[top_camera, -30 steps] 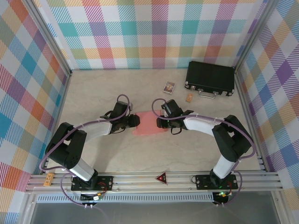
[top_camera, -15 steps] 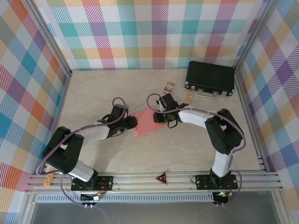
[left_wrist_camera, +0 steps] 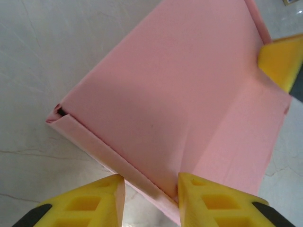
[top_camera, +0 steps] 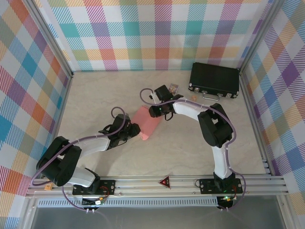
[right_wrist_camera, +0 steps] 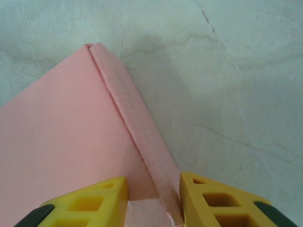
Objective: Fold the paper box
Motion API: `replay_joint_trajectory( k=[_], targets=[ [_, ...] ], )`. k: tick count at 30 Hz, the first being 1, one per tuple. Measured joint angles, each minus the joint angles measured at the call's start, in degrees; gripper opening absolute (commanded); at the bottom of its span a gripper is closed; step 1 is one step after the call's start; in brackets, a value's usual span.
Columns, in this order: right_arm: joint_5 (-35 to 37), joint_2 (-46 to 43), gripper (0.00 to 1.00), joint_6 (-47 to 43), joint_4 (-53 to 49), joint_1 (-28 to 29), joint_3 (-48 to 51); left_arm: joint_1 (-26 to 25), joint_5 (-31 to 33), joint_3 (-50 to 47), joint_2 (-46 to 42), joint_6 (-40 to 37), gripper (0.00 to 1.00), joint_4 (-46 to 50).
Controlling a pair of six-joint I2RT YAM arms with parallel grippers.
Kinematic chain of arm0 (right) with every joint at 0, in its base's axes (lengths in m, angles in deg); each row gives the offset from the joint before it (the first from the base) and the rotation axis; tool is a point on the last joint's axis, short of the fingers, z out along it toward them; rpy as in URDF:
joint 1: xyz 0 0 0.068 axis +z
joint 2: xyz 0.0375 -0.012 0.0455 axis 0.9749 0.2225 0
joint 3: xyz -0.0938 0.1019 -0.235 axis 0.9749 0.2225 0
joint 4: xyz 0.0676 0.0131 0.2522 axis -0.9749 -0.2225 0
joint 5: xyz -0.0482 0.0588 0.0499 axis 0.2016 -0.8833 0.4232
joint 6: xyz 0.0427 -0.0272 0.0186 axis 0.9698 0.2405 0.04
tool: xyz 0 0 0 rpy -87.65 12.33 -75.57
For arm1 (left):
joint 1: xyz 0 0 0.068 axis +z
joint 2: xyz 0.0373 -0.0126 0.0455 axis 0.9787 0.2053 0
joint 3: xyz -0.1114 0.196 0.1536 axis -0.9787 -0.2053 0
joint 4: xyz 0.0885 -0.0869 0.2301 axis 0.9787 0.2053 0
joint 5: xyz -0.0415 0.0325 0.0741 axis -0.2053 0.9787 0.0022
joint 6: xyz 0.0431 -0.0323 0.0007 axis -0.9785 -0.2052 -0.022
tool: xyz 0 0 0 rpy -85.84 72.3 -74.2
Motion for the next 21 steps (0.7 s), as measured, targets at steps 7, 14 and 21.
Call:
replay_joint_trajectory(
  k=[7, 14, 21],
  targets=[
    [0.26, 0.44, 0.52, 1.22, -2.16, 0.48, -1.66, -2.45, 0.09, -0.02, -4.46, -0.48, 0.57, 7.10],
    [3.54, -8.02, 0.59, 5.79, -3.39, -0.15, 2.62, -2.29, 7.74, 7.45, -10.19, -7.37, 0.73, 22.45],
    [3.76, -19.76, 0.61, 10.67, -1.40, -1.09, 12.37, 3.74, 6.51, 15.67, -4.79, -19.04, 0.73, 24.57]
  ],
)
